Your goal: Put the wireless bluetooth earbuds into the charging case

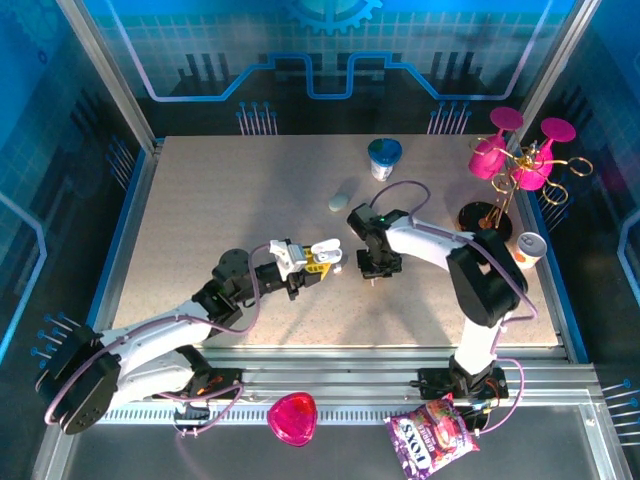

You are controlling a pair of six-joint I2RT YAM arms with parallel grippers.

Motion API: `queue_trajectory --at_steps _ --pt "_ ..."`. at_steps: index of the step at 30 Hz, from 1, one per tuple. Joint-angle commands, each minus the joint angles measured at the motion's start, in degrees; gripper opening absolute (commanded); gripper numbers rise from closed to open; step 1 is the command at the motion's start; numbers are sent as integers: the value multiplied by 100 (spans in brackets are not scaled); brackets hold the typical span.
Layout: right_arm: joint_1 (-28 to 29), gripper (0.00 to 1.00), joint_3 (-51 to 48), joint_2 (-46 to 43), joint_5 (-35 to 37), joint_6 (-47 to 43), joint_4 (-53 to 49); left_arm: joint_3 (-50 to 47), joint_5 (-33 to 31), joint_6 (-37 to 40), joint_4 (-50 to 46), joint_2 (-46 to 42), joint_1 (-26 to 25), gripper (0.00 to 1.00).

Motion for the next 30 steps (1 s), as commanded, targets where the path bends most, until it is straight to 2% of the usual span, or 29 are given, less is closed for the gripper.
queue_trajectory --at_steps 1,6,13,16,22,30 --pt "-9 21 -66 -819 116 16 57 -22 -121 -94 294 140 7 18" --pt "-6 21 -62 -1691 88 -128 236 61 -113 -318 453 386 5 17" --pt "51 23 -363 -3071 -313 -391 1295 240 -212 -823 738 802 -20 17" --pt "197 23 -417 -3485 -229 -589 1601 354 -315 -949 763 958 -74 16" --pt "723 22 -690 -3992 -201 -1112 2401 627 -399 -1142 586 1140 -147 17" --pt "1031 21 -1092 -4218 -383 -1402 3113 773 -412 -1413 455 1038 -189 16"
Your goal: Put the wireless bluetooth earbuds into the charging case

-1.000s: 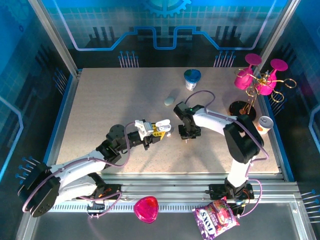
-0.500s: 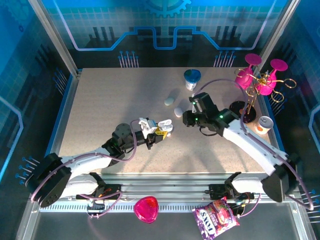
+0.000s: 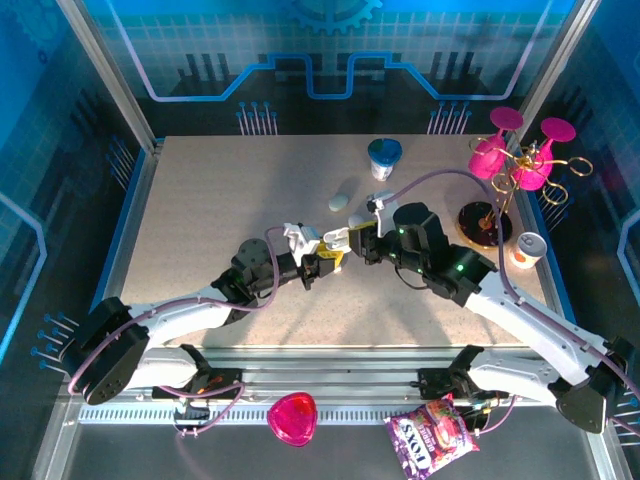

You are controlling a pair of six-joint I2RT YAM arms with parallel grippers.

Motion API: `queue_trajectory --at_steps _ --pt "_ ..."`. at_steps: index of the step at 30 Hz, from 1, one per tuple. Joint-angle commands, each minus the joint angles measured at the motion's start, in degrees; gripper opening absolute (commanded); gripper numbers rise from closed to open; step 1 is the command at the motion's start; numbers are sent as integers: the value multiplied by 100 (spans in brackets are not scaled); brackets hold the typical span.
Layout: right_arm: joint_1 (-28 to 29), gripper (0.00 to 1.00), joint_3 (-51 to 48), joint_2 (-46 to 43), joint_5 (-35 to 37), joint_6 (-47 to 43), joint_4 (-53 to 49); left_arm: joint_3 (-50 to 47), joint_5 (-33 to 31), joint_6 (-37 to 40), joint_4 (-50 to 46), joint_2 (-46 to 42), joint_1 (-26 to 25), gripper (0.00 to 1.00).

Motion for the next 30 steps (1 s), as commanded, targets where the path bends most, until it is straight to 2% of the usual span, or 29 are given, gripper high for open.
queue_trajectory --at_steps 1,16,30 --pt "93 21 -97 -102 -24 -235 490 209 -52 -202 1 -92 -49 16" --pt "102 19 -333 -164 300 -389 701 144 6 -297 104 -296 -75 16" --pt "101 21 -483 -171 182 -498 750 337 -149 -354 108 -327 -78 17"
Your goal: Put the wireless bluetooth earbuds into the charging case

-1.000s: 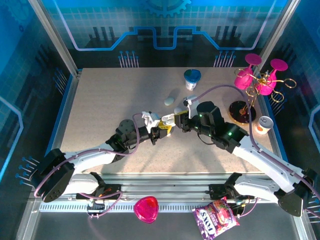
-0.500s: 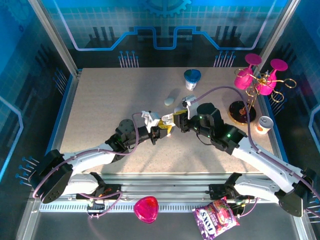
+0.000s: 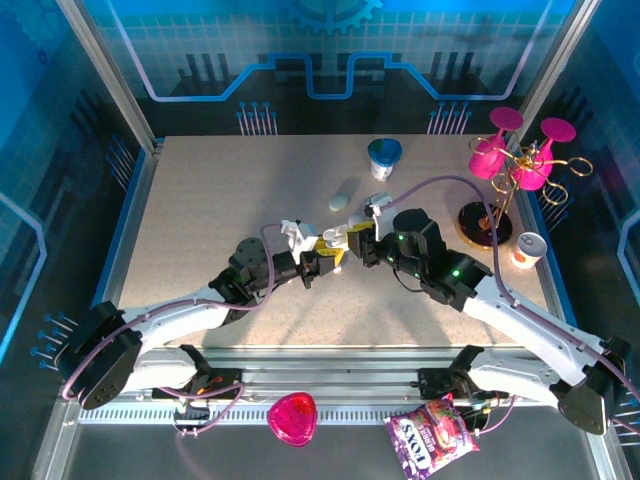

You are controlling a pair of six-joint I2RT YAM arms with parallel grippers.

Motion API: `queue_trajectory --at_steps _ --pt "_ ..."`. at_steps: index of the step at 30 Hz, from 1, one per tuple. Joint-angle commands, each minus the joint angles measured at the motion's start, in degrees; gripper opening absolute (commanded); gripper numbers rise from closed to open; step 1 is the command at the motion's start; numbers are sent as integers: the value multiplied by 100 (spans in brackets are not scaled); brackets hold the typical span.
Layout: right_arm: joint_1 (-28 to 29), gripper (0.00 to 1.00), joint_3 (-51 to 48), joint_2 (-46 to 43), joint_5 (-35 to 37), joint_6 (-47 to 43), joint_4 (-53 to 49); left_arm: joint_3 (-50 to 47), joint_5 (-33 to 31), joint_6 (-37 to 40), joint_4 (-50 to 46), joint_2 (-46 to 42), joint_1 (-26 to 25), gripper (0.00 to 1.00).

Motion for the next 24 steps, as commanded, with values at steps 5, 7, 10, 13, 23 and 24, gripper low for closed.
queue_trajectory --at_steps 5,7,10,13,23,24 --pt "64 38 -55 -238 -99 35 197 271 -84 -16 215 -66 -37 17" --pt "61 44 -35 -340 -123 102 221 259 -88 6 216 -54 -36 17" --pt "37 53 -35 -498 -145 173 231 260 -102 35 216 -29 -36 17" --pt "-79 60 -110 -668 -242 332 299 252 -84 69 205 -3 -39 17" --pt "-1242 65 -244 -674 -1085 1371 -123 105 280 171 381 -48 -36 18" --pt "-1338 64 -216 -620 -1176 1396 -234 86 346 173 424 -70 -37 17"
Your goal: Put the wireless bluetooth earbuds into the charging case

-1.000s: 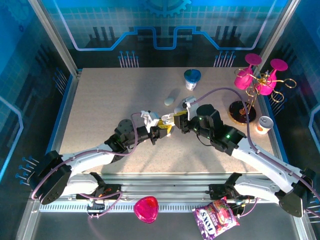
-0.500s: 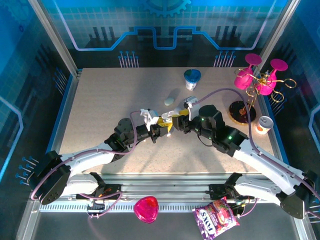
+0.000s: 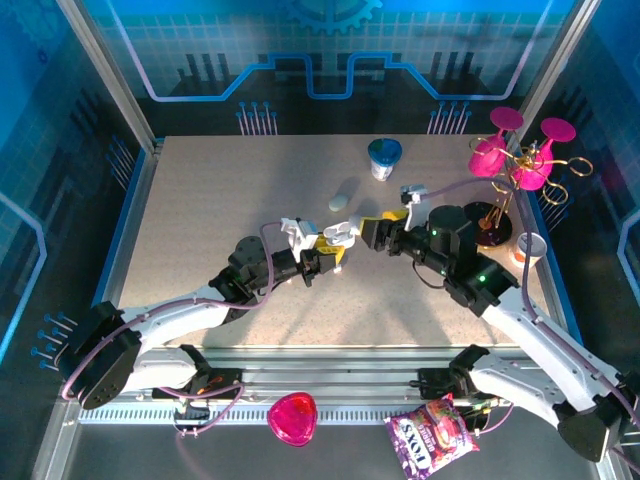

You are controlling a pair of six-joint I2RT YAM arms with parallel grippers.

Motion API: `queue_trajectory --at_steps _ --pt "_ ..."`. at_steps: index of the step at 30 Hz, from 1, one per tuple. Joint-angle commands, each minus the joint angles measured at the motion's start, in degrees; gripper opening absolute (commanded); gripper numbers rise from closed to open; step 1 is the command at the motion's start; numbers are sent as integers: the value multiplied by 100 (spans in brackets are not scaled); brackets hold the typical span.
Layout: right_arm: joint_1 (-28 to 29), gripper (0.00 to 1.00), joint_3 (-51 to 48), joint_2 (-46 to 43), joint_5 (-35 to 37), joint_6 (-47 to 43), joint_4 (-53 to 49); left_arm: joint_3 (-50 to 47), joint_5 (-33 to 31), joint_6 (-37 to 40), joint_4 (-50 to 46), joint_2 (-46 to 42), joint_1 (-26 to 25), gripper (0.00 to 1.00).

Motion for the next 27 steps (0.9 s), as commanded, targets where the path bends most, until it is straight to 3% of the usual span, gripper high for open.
queue_trajectory --at_steps 1,13,27 --pt "-300 63 -13 122 -449 357 -387 -16 340 144 395 -95 -36 18" --pt "-460 60 63 358 -1425 64 -646 -72 325 209 452 -142 -31 18" --pt "-109 60 84 238 -1330 -157 -853 69 166 277 243 12 -38 18"
